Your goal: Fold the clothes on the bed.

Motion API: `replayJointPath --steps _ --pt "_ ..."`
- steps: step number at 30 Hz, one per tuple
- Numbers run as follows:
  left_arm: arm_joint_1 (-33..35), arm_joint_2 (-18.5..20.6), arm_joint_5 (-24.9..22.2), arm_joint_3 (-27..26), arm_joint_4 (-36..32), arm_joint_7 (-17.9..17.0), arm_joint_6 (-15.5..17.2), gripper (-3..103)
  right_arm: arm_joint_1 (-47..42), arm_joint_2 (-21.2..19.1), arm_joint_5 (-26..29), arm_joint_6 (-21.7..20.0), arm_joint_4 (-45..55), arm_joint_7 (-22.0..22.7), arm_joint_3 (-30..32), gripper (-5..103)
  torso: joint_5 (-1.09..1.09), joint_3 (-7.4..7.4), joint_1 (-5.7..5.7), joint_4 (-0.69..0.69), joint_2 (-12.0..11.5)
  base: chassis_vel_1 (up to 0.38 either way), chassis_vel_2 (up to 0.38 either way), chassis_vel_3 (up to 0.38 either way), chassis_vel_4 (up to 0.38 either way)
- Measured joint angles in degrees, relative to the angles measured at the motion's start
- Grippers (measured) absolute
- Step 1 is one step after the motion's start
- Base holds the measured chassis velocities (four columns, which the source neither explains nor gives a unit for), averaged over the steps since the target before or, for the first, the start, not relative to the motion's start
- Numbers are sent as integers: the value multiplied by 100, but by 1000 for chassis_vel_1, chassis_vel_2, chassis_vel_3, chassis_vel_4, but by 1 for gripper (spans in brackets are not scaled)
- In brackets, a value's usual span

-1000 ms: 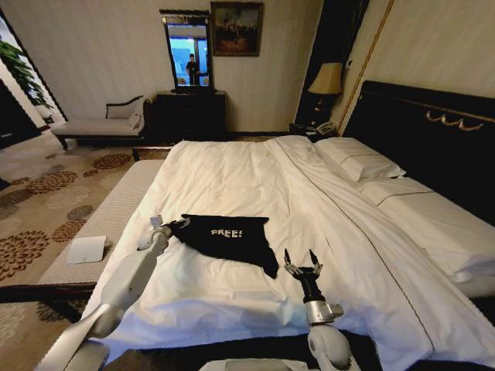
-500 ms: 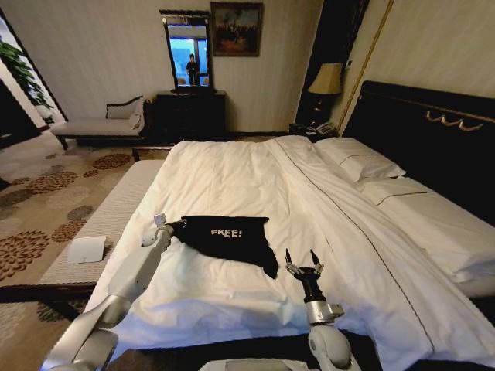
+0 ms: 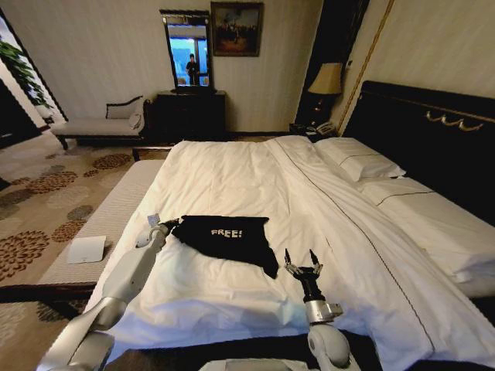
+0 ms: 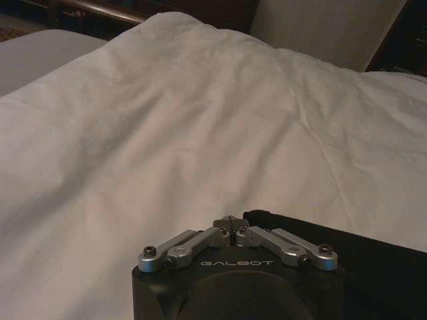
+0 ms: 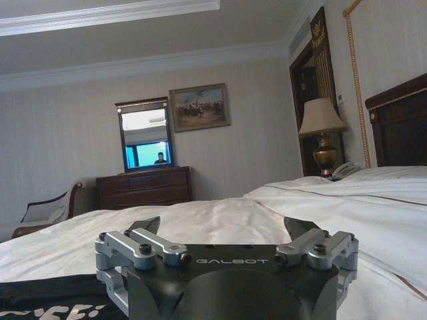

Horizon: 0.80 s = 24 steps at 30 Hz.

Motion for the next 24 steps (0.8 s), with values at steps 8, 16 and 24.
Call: replayJointPath --steps 8,16,24 --pt "311 45 100 -30 -321 185 -153 -2 -14 9 -7 29 -6 34 -4 100 -1 0 0 0 0 0 0 0 0" --pt "442 -36 251 -94 -326 252 -314 30 -50 32 -61 80 -49 34 -25 100 0 0 0 0 0 0 0 0 0" --pt "362 -153 352 -37 -155 275 -355 57 -61 79 -129 90 -83 34 -73 100 0 0 0 0 0 0 0 0 0"
